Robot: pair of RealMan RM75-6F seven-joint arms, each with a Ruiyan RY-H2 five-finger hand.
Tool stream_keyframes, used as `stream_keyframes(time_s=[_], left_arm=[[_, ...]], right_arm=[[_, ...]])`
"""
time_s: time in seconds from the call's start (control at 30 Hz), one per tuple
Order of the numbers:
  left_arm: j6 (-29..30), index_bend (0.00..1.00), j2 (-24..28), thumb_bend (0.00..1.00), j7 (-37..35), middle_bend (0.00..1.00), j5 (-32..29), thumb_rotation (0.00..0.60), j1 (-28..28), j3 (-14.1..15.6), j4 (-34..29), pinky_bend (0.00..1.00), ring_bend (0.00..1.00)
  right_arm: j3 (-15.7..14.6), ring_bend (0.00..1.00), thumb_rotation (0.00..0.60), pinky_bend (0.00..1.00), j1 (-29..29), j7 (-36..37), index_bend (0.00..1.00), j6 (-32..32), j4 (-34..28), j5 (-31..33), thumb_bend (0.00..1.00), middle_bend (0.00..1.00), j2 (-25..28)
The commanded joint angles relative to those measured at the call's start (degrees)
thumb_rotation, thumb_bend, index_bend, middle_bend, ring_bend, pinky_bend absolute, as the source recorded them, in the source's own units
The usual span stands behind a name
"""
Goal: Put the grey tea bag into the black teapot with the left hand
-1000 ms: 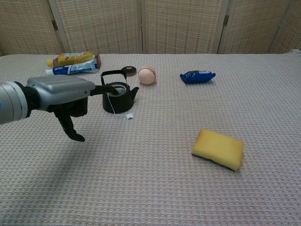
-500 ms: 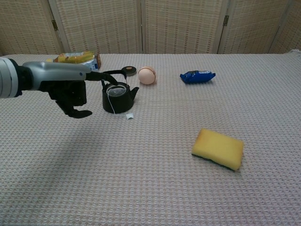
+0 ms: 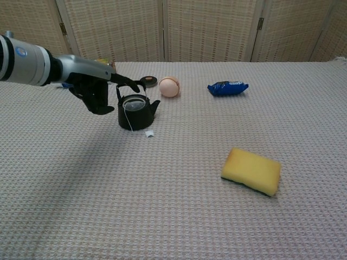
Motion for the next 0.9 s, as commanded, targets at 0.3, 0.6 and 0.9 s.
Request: stream_keyframes(time_s=[0.3, 0.6, 0.9], left_arm=[[-3.23, 0.0, -3.47, 0.58, -0.16, 1.0, -6.16, 0.6, -6.62, 5.36, 6.73, 1.0, 0.99], [-4.85, 0.0, -5.66, 0.58, -2.23, 1.0, -6.74, 0.6, -8.41, 7.45, 11.58, 1.0, 0.99], [-5.93, 0.0, -7.84, 0.58, -4.33, 1.0, -5.44, 0.6, -8.66, 8.88, 14.37, 1.0, 0.99]], right_arm=[[0.33, 0.0, 0.6, 0.0, 0.48, -0.19, 0.0, -1.11, -0.22, 0.98, 0.14, 0.0, 0.08], [0.55, 0.0, 0.6, 0.0, 0.62, -0.48, 0.0, -1.72, -0.3, 1.91, 0.14, 0.0, 0.06], [0.79, 0.0, 0.6, 0.0, 0.72, -0.49, 0.0, -1.87, -0.33, 2.32, 0.14, 0.0, 0.04]])
